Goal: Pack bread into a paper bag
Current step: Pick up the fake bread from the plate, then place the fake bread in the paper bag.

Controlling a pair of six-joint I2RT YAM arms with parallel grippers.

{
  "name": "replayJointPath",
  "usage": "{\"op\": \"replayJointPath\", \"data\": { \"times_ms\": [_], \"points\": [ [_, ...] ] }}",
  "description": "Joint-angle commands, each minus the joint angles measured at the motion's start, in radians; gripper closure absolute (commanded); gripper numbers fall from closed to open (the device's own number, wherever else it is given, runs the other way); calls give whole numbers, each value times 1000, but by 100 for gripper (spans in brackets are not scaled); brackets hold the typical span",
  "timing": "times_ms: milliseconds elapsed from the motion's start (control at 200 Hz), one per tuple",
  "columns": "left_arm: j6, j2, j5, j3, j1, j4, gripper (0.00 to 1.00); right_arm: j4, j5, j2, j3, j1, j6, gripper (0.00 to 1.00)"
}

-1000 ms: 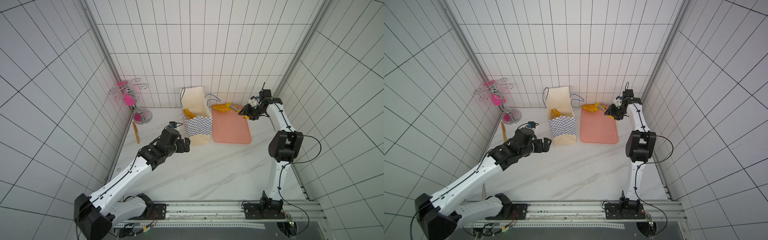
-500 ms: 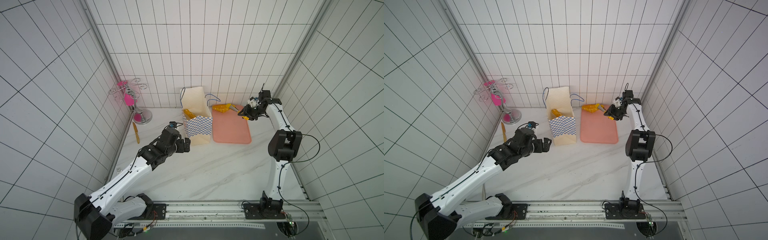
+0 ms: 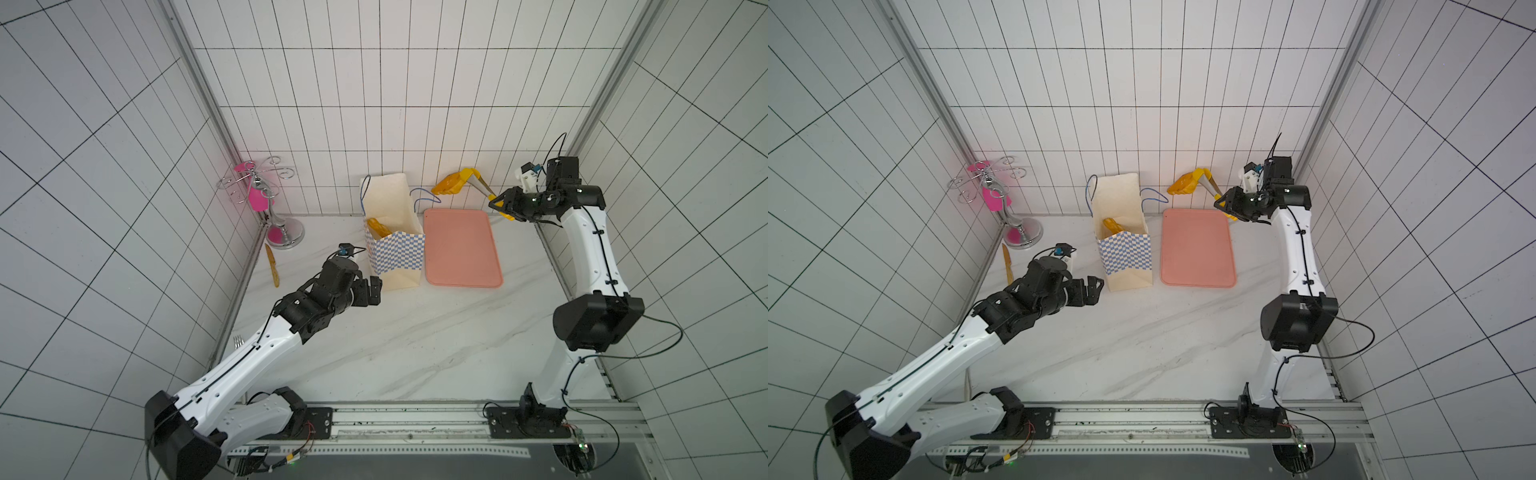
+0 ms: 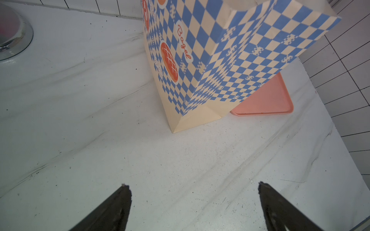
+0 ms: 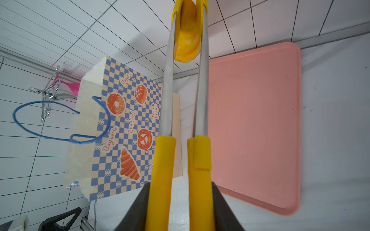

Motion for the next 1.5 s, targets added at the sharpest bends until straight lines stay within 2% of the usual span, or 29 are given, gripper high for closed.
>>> {"op": "replayJointPath", "data": {
  "times_ms": [0, 560, 805, 919, 1174, 1494],
  "points": [
    [-8, -16, -4, 6, -9, 20, 1, -3, -50, -37, 14, 5, -30, 90],
    [-13, -28, -18, -3, -20, 20, 1, 61, -197, -228, 75, 53, 10, 91],
    [-20, -29, -14, -5, -25, 20, 1, 60, -258, -260, 77, 93, 11, 89],
    [-20, -32, -16, -5, -27, 21, 1, 51, -276, -272, 41, 135, -10, 89],
    [-24, -34, -18, -6, -31, 21, 1, 36, -220, -310, -88, 233, -47, 90],
    [-25, -23, -16, -8, -37, 28, 1, 82, -167, -376, -288, 273, -58, 90]
  ]
}}
